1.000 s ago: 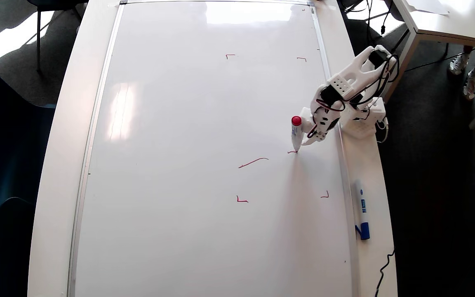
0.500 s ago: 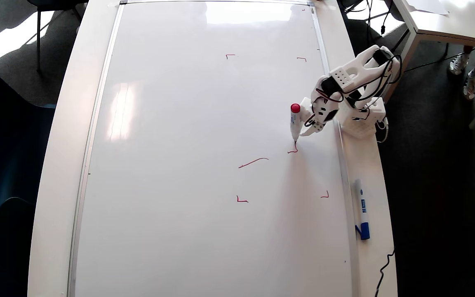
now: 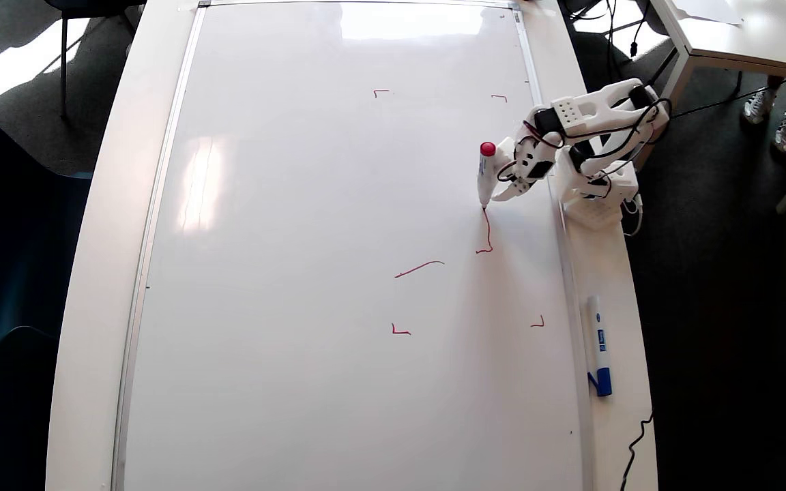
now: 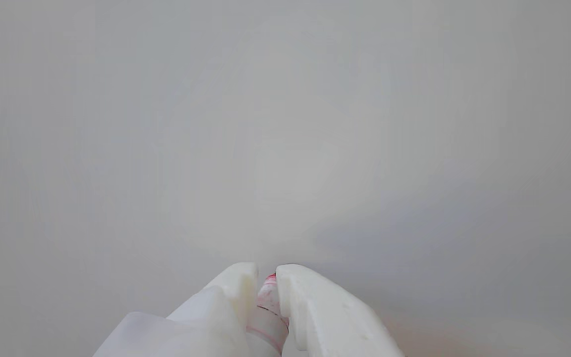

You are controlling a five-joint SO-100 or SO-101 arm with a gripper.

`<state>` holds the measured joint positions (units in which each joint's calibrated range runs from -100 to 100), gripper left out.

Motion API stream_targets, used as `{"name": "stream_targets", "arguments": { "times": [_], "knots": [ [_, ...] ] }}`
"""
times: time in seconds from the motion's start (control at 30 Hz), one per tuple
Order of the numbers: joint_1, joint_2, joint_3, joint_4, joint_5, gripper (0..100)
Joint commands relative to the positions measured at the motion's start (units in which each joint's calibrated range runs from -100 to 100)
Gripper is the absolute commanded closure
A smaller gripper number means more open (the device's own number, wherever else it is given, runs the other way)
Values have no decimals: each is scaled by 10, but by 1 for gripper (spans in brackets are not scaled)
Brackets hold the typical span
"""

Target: Draw on a whiteboard a robot head using a pen attached to the gripper

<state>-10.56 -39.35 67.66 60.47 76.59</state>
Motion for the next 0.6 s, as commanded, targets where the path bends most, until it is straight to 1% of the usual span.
{"name": "stream_targets", "arguments": {
  "times": [0.0,0.1,0.23,0.27,0.53,0.57],
  "knots": [
    [74,-6,13,6,35,99],
    [116,-6,18,6,52,99],
    [153,-4,17,6,59,99],
    [178,-3,17,6,70,99],
    [287,1,17,3,128,99],
    [312,2,17,-1,142,99]
  ]
}}
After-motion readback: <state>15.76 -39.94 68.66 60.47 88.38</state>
